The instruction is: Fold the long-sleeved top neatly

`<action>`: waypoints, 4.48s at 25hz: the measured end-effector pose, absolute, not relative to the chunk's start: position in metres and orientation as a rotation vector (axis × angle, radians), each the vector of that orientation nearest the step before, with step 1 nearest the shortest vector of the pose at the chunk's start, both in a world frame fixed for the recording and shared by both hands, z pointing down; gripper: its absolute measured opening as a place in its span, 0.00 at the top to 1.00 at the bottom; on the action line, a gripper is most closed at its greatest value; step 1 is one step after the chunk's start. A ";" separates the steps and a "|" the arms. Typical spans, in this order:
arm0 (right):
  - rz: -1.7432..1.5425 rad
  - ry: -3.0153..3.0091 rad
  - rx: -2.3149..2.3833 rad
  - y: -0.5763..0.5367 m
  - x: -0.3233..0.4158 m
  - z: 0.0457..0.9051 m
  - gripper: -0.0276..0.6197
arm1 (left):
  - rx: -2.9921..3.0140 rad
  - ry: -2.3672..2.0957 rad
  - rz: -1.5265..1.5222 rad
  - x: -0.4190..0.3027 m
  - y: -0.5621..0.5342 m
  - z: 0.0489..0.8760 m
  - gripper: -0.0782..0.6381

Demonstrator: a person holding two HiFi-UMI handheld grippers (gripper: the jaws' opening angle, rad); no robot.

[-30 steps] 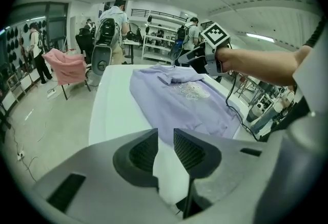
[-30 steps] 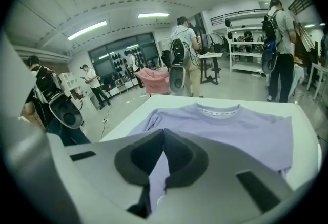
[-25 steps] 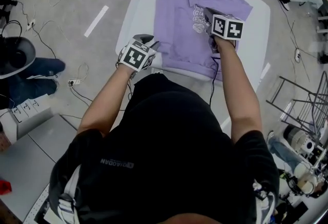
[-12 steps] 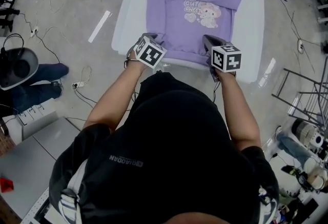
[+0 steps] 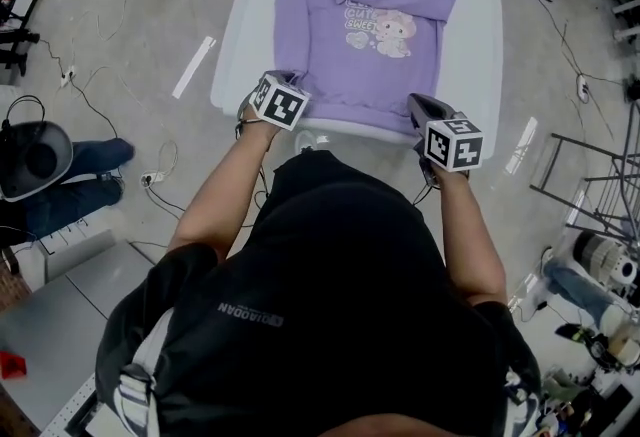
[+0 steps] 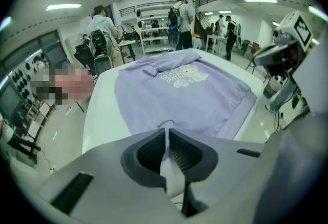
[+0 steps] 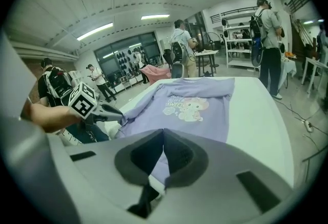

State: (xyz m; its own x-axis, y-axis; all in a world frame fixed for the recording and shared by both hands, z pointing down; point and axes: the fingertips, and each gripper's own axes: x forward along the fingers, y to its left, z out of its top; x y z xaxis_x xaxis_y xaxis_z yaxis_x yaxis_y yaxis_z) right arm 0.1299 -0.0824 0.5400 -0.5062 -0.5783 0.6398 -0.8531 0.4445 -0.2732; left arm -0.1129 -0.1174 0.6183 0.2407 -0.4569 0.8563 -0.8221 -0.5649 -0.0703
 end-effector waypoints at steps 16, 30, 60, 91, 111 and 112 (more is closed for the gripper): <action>0.812 -2.280 1.275 -0.126 0.128 0.529 0.95 | 2.169 -1.552 0.530 -0.278 -0.256 0.387 0.86; 0.826 -2.310 1.385 -0.163 0.102 0.510 0.95 | 2.532 -1.074 0.584 -0.121 -0.320 0.323 0.86; 0.937 -2.209 1.329 -0.124 0.247 0.554 0.95 | 2.233 -0.856 1.153 0.170 -0.373 0.539 0.74; 1.208 -2.070 1.287 -0.053 0.213 0.620 0.76 | 1.878 -1.154 0.761 -0.123 -0.098 0.615 0.70; 1.339 -1.888 1.489 -0.028 0.200 0.663 0.86 | 1.866 -1.071 0.740 -0.117 -0.056 0.658 0.75; 1.359 -1.899 1.499 -0.028 0.201 0.664 0.88 | 1.873 -1.068 0.743 -0.117 -0.056 0.660 0.80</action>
State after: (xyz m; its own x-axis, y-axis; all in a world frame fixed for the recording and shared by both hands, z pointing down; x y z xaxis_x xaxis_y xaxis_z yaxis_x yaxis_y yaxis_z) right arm 0.2008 -0.0280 0.6639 -0.3690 -0.5392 0.7571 -0.8906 -0.0280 -0.4540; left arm -0.1168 -0.0559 0.6595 0.4622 -0.3882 0.7973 -0.8826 -0.2891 0.3709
